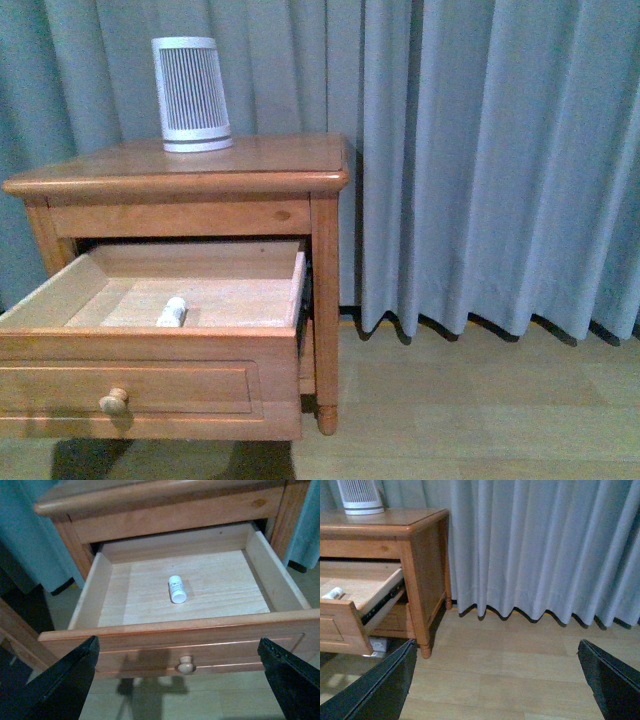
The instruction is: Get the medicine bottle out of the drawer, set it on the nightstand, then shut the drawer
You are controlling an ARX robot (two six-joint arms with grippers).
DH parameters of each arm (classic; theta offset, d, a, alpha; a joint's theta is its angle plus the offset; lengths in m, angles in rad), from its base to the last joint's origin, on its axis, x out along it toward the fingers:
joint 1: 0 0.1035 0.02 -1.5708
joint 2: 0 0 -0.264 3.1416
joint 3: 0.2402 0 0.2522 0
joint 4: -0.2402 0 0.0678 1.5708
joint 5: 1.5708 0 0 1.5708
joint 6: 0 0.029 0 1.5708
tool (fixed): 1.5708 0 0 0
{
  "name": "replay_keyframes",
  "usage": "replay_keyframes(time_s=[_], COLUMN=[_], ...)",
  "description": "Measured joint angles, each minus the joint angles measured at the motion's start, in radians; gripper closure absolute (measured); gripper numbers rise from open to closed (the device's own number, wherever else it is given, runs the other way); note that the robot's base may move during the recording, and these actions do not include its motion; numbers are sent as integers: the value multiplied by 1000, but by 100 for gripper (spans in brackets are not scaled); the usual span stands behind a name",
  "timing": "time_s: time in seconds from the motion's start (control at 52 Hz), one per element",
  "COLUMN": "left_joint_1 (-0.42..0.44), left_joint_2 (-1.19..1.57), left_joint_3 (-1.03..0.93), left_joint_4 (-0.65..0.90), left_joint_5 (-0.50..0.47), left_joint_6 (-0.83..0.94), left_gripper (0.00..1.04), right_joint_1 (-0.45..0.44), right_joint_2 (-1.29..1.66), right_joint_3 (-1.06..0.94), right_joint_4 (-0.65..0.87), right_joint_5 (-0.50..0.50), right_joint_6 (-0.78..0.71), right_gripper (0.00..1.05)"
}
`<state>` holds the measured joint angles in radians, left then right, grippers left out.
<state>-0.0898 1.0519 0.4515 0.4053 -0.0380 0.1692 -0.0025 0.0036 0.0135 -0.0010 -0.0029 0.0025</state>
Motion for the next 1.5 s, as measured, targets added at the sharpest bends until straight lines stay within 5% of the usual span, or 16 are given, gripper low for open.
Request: replay_keyframes(time_s=[0.192, 0.384, 0.519, 0.826, 0.884, 0.98, 1.249, 1.499], left_joint_1=[-72, -266, -267, -82, -13, 73, 84, 84], left_joint_2=[-450, -768, -922, -1004, -1035, -1042, -1046, -1046], left_joint_3=[-84, -189, -356, -407, -433, -441, -441, -441], left_joint_4=[-319, -563, -372, -391, -401, -406, -406, -406], left_joint_5=[-118, -343, -304, -125, -23, 20, 35, 39], left_joint_6=[21, -90, -143, -161, -161, -164, -164, -166], left_gripper=[7, 7, 33, 91, 102, 102, 102, 52], right_joint_1=[0, 0, 0, 0, 0, 0, 0, 0], right_joint_2=[0, 0, 0, 0, 0, 0, 0, 0], right_joint_3=[0, 0, 0, 0, 0, 0, 0, 0], right_joint_4=[0, 0, 0, 0, 0, 0, 0, 0], right_joint_5=[0, 0, 1, 0, 0, 0, 0, 6], right_joint_6=[0, 0, 0, 0, 0, 0, 0, 0], right_gripper=[7, 7, 7, 7, 7, 7, 7, 7])
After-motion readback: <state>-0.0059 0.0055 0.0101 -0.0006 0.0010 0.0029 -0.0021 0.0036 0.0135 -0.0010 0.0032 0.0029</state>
